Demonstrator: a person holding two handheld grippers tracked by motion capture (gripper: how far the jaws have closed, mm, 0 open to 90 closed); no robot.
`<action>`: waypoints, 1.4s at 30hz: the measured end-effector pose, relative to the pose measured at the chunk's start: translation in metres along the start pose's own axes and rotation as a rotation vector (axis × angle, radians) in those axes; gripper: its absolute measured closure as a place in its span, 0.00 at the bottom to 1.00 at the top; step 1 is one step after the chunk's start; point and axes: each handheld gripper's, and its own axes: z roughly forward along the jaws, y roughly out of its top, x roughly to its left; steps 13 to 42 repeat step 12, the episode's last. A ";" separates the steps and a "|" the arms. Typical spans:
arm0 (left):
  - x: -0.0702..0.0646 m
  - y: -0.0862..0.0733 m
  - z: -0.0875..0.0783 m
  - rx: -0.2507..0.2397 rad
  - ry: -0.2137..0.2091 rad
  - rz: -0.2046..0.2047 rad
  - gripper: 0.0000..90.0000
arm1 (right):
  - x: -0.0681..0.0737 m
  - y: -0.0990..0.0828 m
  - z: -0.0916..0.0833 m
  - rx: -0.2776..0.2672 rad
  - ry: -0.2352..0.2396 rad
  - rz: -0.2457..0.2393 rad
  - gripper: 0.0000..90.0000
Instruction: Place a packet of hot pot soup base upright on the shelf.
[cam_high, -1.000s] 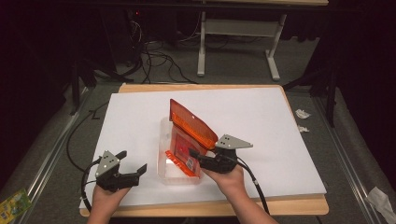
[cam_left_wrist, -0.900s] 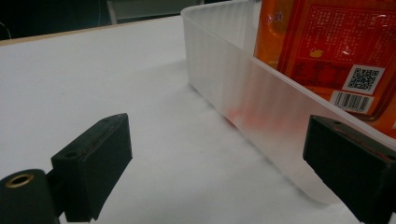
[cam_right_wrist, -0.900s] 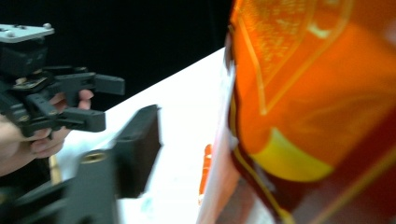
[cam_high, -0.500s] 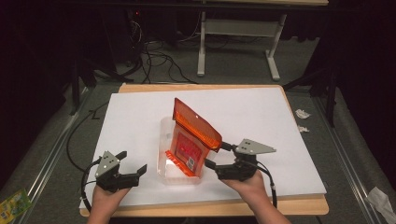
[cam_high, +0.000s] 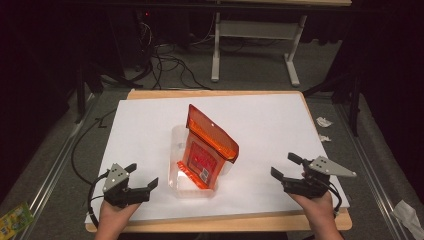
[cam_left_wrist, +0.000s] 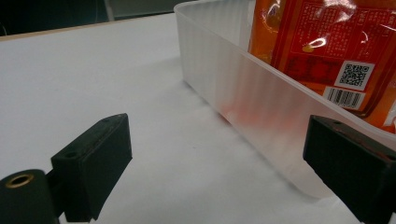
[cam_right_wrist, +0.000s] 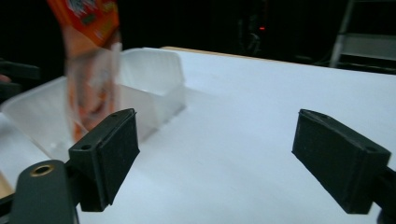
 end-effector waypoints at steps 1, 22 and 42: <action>0.000 0.000 0.001 0.001 0.002 0.004 0.09 | -0.003 -0.004 -0.003 0.008 -0.023 -0.006 0.13; -0.005 0.002 0.004 0.013 0.013 0.025 0.07 | -0.015 -0.015 -0.003 0.039 -0.029 0.022 0.10; -0.005 0.002 0.004 0.013 0.013 0.025 0.07 | -0.015 -0.015 -0.003 0.039 -0.029 0.022 0.10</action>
